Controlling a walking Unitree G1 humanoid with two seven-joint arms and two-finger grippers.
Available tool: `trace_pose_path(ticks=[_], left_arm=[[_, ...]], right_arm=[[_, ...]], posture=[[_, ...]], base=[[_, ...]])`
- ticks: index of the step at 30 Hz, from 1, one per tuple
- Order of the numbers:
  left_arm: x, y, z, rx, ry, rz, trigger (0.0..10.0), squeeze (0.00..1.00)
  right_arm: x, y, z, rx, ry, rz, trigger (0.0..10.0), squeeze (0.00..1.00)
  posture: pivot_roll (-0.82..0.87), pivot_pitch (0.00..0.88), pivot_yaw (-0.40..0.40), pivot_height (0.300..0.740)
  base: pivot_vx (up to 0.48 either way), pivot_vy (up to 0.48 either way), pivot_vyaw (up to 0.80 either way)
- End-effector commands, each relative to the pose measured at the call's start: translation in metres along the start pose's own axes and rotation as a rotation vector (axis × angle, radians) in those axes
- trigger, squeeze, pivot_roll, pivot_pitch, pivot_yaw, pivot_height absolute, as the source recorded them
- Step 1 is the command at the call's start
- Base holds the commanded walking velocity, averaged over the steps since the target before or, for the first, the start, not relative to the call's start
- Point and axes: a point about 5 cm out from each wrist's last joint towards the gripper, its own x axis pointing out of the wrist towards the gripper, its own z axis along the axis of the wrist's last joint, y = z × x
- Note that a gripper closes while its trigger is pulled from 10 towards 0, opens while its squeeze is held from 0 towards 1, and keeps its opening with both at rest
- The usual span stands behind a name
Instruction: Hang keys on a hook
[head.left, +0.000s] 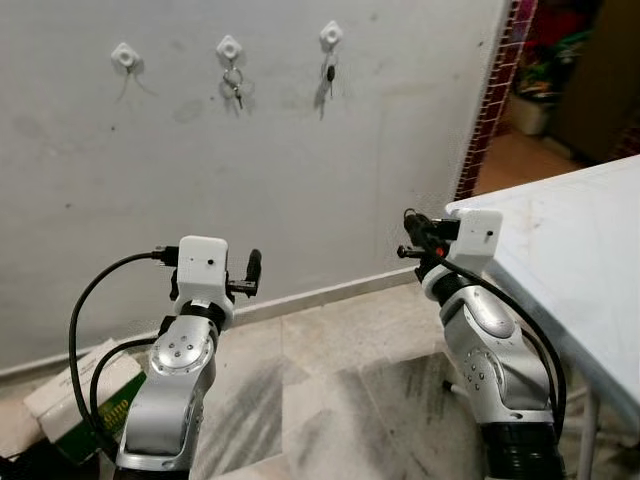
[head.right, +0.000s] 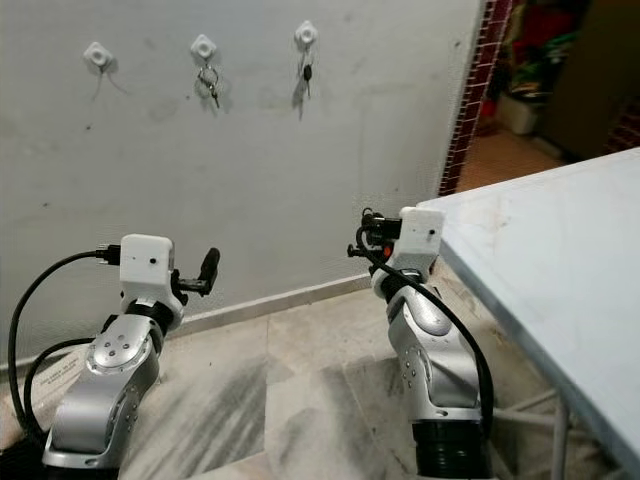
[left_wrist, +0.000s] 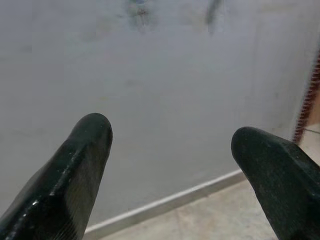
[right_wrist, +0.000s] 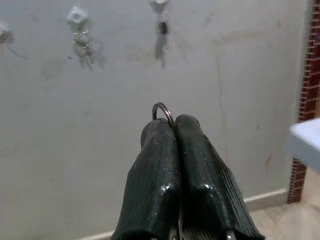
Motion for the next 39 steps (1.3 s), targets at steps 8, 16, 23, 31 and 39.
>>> trace_pose_path(ticks=[8,16,23,31,39], left_arm=[[0.0044,0.0096,0.0069,-0.064,-0.041,0.014,10.0,0.0],[0.0044,0.013,0.0054,-0.095,-0.043,0.014,10.0,0.0],[0.0035,0.0094,0.0041,-0.119,-0.04,-0.005,10.0,0.0],[0.0052,0.0093,0.0046,-0.131,-0.041,-0.012,10.0,0.0],[0.0042,0.0077,0.0033,-0.139,-0.038,-0.016,10.0,0.0]], right_arm=[[0.0058,0.0106,0.0053,-0.032,-0.037,0.037,10.0,0.0],[0.0077,0.0106,0.007,-0.049,-0.049,0.043,10.0,0.0],[0.0073,0.012,0.0048,-0.049,-0.044,0.049,10.0,0.0],[0.009,0.0121,0.0051,-0.048,-0.042,0.052,10.0,0.0],[0.0096,0.0126,0.0036,-0.048,-0.037,0.058,10.0,0.0]], posture=[[0.06,0.0,0.049,0.74],[0.06,0.0,0.048,0.74],[0.06,0.0,0.045,0.74],[0.05,0.0,0.045,0.74],[0.06,0.0,0.039,0.74]], base=[[0.0,0.06,0.0],[0.03,0.0,0.11],[0.0,0.0,0.58],[0.264,0.0,0.12],[0.314,0.0,0.0]])
